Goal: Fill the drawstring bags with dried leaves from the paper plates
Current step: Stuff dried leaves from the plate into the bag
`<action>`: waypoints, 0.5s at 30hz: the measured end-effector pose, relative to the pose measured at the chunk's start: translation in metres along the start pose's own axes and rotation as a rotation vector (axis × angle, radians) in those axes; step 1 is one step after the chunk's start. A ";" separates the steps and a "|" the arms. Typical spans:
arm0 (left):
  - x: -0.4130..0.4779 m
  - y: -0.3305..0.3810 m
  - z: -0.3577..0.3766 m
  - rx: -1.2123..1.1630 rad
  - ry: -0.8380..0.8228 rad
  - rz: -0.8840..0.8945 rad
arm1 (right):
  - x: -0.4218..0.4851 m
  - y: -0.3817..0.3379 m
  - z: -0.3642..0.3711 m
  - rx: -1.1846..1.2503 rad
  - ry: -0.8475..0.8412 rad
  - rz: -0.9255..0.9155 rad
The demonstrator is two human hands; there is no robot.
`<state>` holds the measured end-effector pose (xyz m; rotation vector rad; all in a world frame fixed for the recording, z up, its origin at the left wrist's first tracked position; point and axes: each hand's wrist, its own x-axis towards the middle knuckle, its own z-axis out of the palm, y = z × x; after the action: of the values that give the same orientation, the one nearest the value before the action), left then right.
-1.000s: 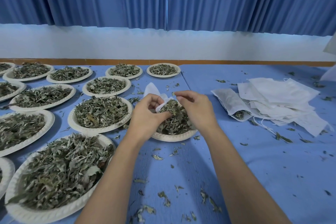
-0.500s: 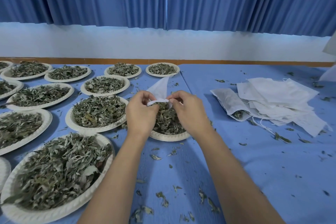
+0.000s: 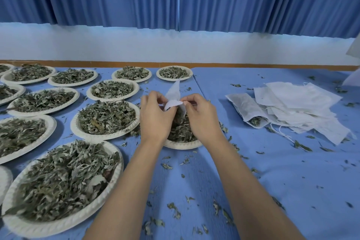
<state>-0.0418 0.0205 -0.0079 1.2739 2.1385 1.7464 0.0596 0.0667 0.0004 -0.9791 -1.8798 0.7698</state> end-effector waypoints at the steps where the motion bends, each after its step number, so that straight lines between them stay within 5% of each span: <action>1: -0.001 -0.001 -0.003 -0.077 -0.066 -0.034 | 0.001 0.001 0.000 0.019 0.013 0.026; 5: -0.004 -0.005 -0.012 -0.228 -0.229 -0.091 | 0.002 0.000 0.001 0.136 0.012 0.113; 15: 0.009 -0.003 -0.010 0.044 -0.120 0.173 | 0.001 -0.004 -0.006 0.172 -0.094 0.090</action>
<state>-0.0546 0.0187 -0.0031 1.5761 2.0663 1.6432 0.0631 0.0665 0.0062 -0.9373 -1.8242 1.0294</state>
